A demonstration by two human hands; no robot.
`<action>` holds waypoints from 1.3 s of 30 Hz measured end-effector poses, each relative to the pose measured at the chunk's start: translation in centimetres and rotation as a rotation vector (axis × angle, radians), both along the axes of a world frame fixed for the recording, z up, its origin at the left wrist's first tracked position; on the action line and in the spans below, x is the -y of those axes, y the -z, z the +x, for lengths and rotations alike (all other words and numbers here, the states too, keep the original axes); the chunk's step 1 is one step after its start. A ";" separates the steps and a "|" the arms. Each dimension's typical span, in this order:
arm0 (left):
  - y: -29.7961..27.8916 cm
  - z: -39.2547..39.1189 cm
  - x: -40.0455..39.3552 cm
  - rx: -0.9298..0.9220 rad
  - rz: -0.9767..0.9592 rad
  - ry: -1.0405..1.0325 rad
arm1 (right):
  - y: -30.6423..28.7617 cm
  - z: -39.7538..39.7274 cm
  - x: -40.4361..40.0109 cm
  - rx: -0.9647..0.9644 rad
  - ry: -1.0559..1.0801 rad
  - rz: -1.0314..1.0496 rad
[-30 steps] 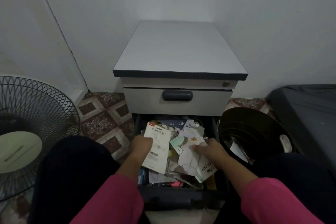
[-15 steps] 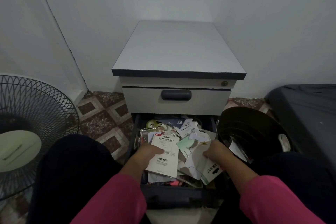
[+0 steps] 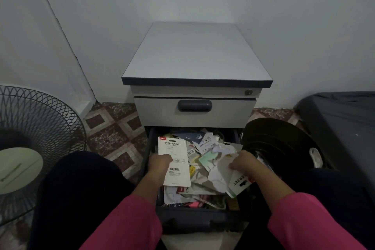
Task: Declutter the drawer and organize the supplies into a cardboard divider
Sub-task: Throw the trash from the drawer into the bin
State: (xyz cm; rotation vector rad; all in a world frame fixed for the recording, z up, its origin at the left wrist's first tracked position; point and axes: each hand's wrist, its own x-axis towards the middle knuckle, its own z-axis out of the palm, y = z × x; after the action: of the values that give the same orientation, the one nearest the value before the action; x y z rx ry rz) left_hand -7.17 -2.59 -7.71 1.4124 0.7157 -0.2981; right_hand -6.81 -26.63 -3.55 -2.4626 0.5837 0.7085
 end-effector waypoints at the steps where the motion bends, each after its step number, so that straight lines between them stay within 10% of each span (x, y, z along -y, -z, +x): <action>1: -0.1 0.0 0.0 -0.021 -0.039 0.018 | -0.5 0.2 0.1 0.005 0.011 0.015; 10: -2.8 0.2 4.4 0.019 -0.345 0.297 | -7.3 1.6 9.2 0.058 0.242 -0.040; 23: -3.9 2.5 22.2 0.001 -0.311 0.562 | -6.3 2.4 17.0 0.010 0.455 0.094; 39: 0.6 2.6 5.8 0.126 0.159 0.231 | -4.3 2.6 9.0 0.132 -0.113 -0.056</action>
State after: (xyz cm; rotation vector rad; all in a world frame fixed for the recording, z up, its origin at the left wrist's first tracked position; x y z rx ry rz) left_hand -4.55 -8.40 -8.30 1.6540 0.4816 -0.3346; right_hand -4.19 -35.64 0.74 -2.5870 0.4228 0.5741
